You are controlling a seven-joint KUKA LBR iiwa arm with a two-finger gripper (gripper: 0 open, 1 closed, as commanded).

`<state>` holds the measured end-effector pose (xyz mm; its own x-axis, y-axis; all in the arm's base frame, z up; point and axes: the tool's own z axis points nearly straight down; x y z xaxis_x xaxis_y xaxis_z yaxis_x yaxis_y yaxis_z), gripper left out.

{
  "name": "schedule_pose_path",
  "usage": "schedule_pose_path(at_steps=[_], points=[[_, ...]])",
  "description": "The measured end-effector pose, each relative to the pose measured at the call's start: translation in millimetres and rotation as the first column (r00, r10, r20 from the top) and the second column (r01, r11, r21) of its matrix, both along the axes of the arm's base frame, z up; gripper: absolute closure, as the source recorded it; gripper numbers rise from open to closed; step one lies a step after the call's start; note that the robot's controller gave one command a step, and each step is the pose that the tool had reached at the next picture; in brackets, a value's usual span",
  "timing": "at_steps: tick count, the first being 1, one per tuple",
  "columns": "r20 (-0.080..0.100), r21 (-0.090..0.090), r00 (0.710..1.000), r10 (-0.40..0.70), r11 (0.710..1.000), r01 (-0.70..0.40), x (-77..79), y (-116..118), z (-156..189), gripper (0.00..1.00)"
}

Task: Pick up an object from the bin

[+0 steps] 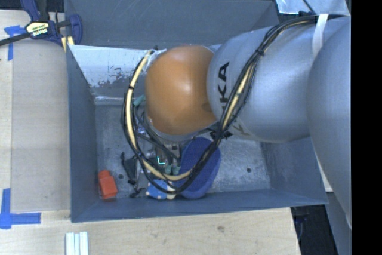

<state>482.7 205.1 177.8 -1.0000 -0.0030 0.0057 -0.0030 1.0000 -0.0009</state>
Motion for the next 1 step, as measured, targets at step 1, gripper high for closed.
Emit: schedule_pose_path(at_steps=[1], points=[[0.001, -0.002, 0.988, -0.157, 0.988, 0.157, 5.1, -41.2, -93.0, 0.00]])
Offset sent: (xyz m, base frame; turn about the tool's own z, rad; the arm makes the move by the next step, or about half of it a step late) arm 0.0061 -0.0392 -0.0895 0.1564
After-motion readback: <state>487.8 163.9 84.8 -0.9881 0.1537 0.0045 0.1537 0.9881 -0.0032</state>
